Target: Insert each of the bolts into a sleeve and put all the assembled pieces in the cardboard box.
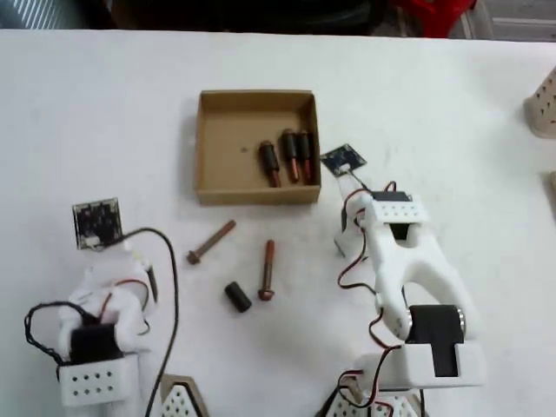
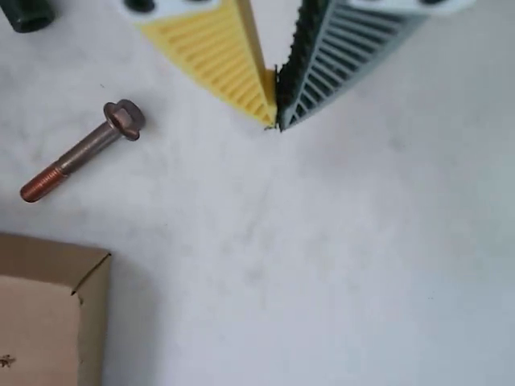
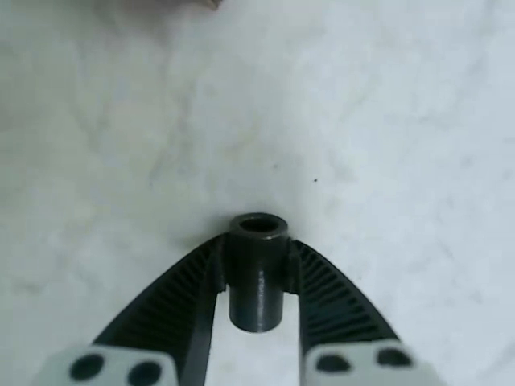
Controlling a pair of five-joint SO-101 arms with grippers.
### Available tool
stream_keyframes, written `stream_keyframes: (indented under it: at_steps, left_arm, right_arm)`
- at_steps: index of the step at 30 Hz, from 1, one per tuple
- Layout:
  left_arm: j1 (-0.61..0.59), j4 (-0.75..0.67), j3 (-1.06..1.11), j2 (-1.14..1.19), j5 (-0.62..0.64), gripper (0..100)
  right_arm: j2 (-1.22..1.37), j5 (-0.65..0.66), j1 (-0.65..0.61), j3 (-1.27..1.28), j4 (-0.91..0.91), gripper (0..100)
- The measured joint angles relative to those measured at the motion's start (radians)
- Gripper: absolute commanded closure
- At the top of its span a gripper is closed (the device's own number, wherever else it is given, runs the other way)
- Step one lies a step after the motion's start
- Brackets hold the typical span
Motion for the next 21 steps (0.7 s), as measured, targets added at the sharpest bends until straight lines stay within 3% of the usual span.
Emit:
stream_keyframes:
  at_steps: [7,16,21]
  left_arm:
    - [0.114,0.000,-0.210,0.385,0.008,98]
    - [0.442,0.000,-0.367,0.583,0.259,98]
    - [0.603,-0.092,-0.388,0.736,0.350,98]
  right_arm:
    - [0.003,0.000,0.000,0.000,0.000,98.1]
    - [0.003,0.000,0.000,0.000,0.000,98.1]
    - [0.003,0.000,0.000,0.000,0.000,98.1]
